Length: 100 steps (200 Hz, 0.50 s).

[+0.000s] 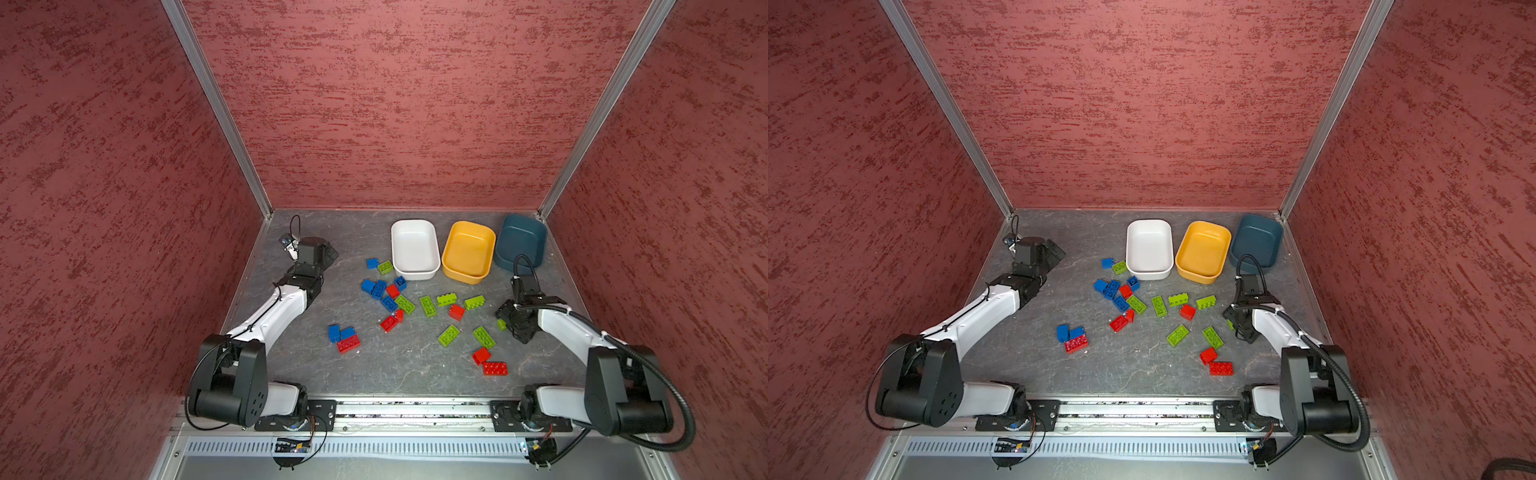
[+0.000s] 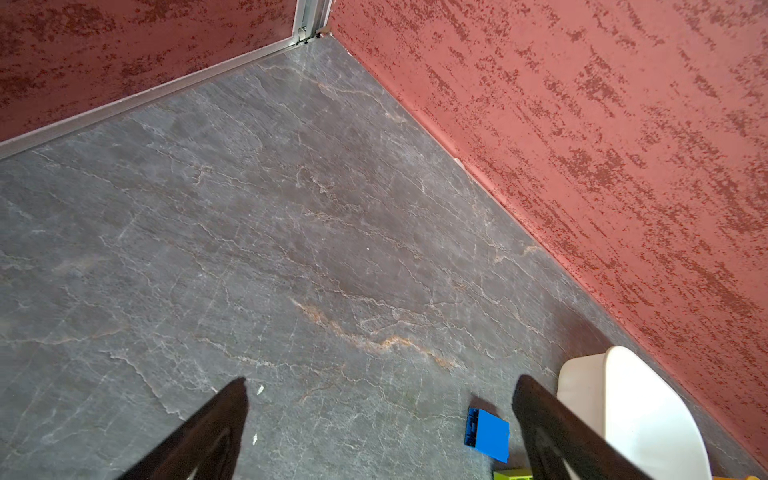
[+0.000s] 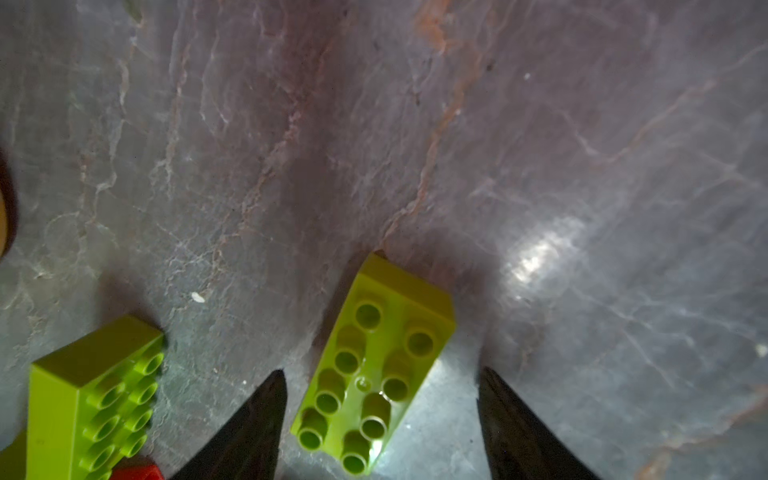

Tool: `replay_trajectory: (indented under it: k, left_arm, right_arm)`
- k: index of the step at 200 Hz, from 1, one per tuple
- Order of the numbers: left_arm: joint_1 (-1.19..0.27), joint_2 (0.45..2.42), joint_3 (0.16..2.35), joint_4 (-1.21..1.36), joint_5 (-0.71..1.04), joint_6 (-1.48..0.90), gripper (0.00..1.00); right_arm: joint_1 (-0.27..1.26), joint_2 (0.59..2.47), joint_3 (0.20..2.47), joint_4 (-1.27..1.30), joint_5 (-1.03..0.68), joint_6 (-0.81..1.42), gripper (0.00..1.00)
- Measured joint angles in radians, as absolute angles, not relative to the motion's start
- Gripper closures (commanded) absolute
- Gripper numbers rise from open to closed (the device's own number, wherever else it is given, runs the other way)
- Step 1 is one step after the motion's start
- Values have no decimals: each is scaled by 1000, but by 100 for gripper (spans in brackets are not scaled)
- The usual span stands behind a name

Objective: Sort the legos into containers by color
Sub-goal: 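Close the right gripper on a green brick while the left arm rises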

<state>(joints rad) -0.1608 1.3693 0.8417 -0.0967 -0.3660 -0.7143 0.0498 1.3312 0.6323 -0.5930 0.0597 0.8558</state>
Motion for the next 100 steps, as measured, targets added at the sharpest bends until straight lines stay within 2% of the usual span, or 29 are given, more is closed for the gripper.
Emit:
replay_trajectory:
  k: [100]
  left_arm:
    - [-159, 1373, 831, -113, -367, -718, 1]
  right_arm:
    - [76, 1306, 579, -558, 143, 801, 61]
